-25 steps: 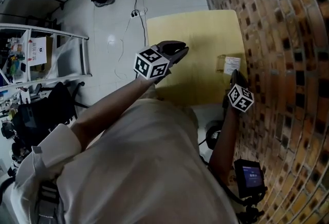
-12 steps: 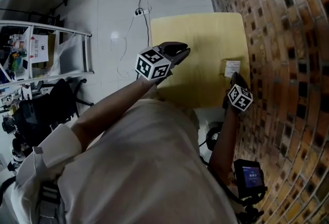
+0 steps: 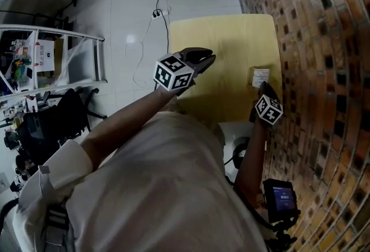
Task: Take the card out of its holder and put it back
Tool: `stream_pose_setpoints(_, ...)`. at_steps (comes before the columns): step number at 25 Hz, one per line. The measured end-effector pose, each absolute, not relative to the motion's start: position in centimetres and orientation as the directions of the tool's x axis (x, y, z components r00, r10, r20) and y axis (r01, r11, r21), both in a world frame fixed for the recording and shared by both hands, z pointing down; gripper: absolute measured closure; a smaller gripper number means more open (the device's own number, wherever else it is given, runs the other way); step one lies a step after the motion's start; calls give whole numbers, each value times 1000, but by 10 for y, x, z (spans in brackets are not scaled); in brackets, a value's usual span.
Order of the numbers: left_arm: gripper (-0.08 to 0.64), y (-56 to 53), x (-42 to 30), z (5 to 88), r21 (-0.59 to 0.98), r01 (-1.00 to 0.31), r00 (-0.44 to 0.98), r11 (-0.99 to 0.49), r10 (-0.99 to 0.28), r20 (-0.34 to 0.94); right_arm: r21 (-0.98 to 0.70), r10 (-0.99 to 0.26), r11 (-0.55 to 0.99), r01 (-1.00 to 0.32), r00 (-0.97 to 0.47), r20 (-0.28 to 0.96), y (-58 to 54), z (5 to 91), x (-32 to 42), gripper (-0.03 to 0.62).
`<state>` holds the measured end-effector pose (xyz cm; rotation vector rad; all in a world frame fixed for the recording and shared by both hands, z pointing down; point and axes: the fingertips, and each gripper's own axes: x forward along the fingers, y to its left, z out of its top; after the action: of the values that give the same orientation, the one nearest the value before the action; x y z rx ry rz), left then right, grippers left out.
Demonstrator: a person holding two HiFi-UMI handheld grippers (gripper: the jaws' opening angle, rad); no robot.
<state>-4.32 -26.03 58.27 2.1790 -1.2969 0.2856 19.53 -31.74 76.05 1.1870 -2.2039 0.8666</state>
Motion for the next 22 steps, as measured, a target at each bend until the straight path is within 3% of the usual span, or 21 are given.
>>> stream_pose_setpoints(22, 474, -261, -39, 581, 351, -867, 490, -354, -731, 474, -268, -525, 437, -858, -486, 699, -310, 808, 189, 580)
